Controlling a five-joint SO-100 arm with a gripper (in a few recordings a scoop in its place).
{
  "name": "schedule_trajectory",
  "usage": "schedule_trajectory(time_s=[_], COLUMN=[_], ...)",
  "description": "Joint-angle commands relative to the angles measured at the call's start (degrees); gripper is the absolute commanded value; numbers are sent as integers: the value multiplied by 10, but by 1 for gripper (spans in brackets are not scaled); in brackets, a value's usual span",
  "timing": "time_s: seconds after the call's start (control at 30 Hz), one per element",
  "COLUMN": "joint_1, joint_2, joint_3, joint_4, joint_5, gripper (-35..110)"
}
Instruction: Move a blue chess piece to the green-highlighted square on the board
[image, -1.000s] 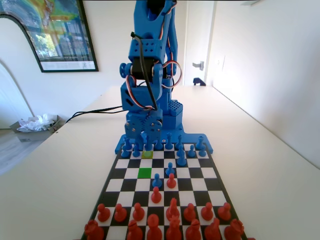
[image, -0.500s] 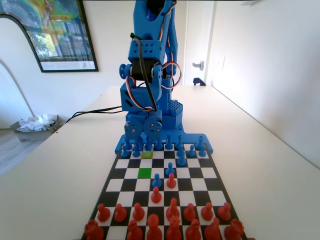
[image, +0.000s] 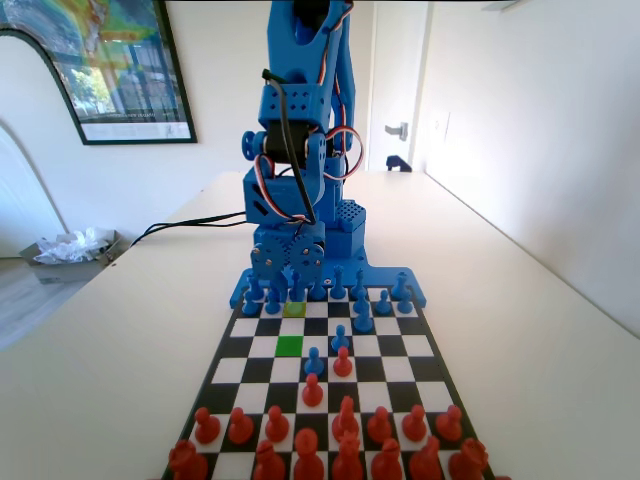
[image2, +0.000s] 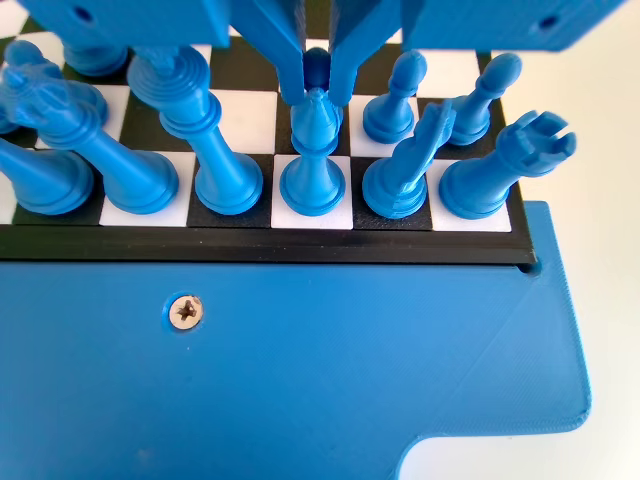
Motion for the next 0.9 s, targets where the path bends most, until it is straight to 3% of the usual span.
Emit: schedule_trajectory(time_s=[0.0,0.33,0.87], joint_1=[7,0,-28], joint_2=[9,-10,-130], joint_3=[-7,-174,-338], joint_4=[11,186,200], joint_5=[-4,46,115], gripper=[1,1,1])
